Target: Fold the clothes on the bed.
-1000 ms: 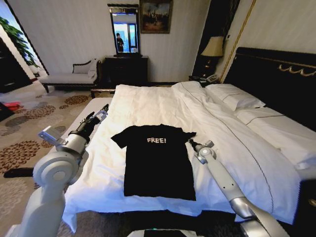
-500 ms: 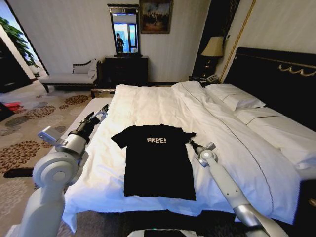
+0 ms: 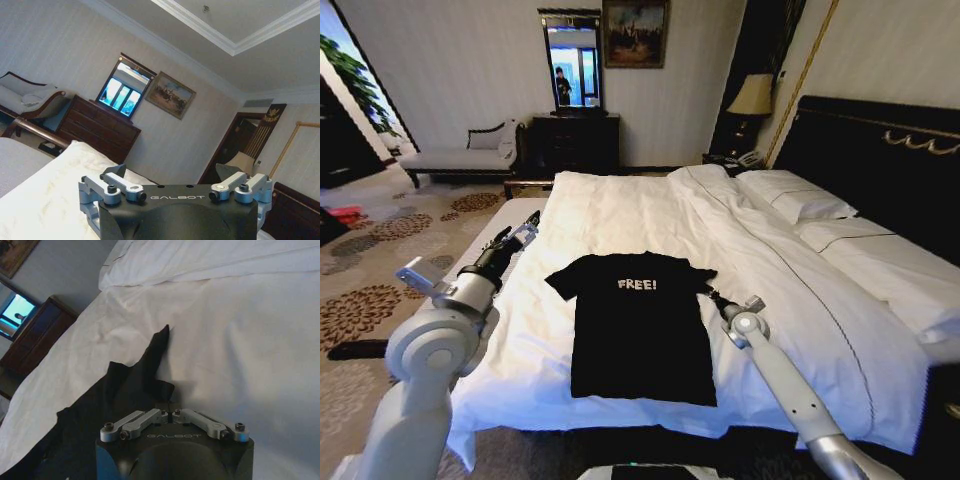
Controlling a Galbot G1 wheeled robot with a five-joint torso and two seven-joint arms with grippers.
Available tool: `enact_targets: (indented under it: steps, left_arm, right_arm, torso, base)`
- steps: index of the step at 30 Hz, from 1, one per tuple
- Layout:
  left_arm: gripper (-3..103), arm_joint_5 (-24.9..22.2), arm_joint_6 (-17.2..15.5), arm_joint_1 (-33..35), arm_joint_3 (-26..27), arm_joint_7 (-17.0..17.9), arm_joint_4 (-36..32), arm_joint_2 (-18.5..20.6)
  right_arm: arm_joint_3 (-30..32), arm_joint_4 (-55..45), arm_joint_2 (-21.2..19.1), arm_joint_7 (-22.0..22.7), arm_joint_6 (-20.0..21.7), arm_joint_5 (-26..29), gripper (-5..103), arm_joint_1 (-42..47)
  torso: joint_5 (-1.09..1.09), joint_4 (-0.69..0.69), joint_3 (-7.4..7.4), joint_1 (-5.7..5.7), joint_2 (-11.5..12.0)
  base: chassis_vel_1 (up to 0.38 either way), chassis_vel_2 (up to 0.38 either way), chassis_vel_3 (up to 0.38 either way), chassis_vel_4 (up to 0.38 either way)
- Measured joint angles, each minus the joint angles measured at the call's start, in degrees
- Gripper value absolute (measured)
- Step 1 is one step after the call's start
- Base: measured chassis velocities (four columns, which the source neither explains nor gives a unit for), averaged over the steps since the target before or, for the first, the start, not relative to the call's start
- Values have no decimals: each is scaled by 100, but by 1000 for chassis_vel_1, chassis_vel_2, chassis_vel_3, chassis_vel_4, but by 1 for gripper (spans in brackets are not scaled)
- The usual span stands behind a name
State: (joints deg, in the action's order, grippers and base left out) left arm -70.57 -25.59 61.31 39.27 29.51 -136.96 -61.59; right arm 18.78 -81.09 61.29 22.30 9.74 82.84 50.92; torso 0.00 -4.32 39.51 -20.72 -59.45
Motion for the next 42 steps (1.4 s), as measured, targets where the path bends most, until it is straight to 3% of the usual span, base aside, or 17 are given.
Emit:
enact_targets:
  steps: [12, 21, 28, 30, 31, 32, 35, 37, 41, 42]
  left_arm:
    - [100, 1, 2, 58, 12, 0, -46, 0]
    - [100, 6, 2, 93, 36, 3, -81, 1]
    - [100, 6, 2, 152, 81, 8, -112, 16]
    - [100, 7, 3, 154, 81, 9, -112, 16]
    - [100, 9, 2, 154, 81, 9, -112, 14]
    - [100, 13, 3, 154, 79, 10, -112, 12]
    - [100, 29, 2, 154, 62, 10, -108, -2]
    - [100, 33, 2, 153, 58, 10, -105, -4]
    - [100, 64, -5, 153, 52, 10, -78, -6]
    - [100, 64, -5, 153, 52, 10, -78, -6]
  right_arm:
    - [103, -342, -6, -57, -92, -263, -3, 224]
    - [27, -492, -24, -292, -224, -506, 4, 228]
    - [17, -263, 8, -62, -276, -718, 32, 165]
    - [35, -249, 12, -3, -295, -755, 32, 154]
    - [63, -249, 13, 58, -309, -782, 43, 136]
    - [80, -249, 13, 89, -322, -808, 43, 121]
    - [202, -249, 52, 279, -459, -996, 59, -3]
    - [229, -249, 57, 321, -474, -992, 59, -46]
    - [195, 72, -18, 355, -483, -866, 82, -463]
    - [195, 72, -18, 355, -483, -866, 82, -463]
  torso:
    - [0, -3, 0, 0, 0]
    - [-1, -1, 0, 0, 0]
    - [0, 0, 0, 0, 0]
    - [0, -1, 0, 0, 0]
    - [0, -1, 0, 0, 0]
    - [0, -1, 0, 0, 0]
    - [0, -1, 0, 0, 0]
    - [0, -1, 0, 0, 0]
    - [0, -1, 0, 0, 0]
    - [0, -1, 0, 0, 0]
  base:
    - [0, 0, 0, 0]
    - [0, 0, 0, 0]
    - [0, 0, 0, 0]
    - [0, 0, 0, 0]
    - [0, 0, 0, 0]
    - [0, 0, 0, 0]
    - [0, 0, 0, 0]
    - [0, 0, 0, 0]
    - [0, 0, 0, 0]
    - [0, 0, 0, 0]
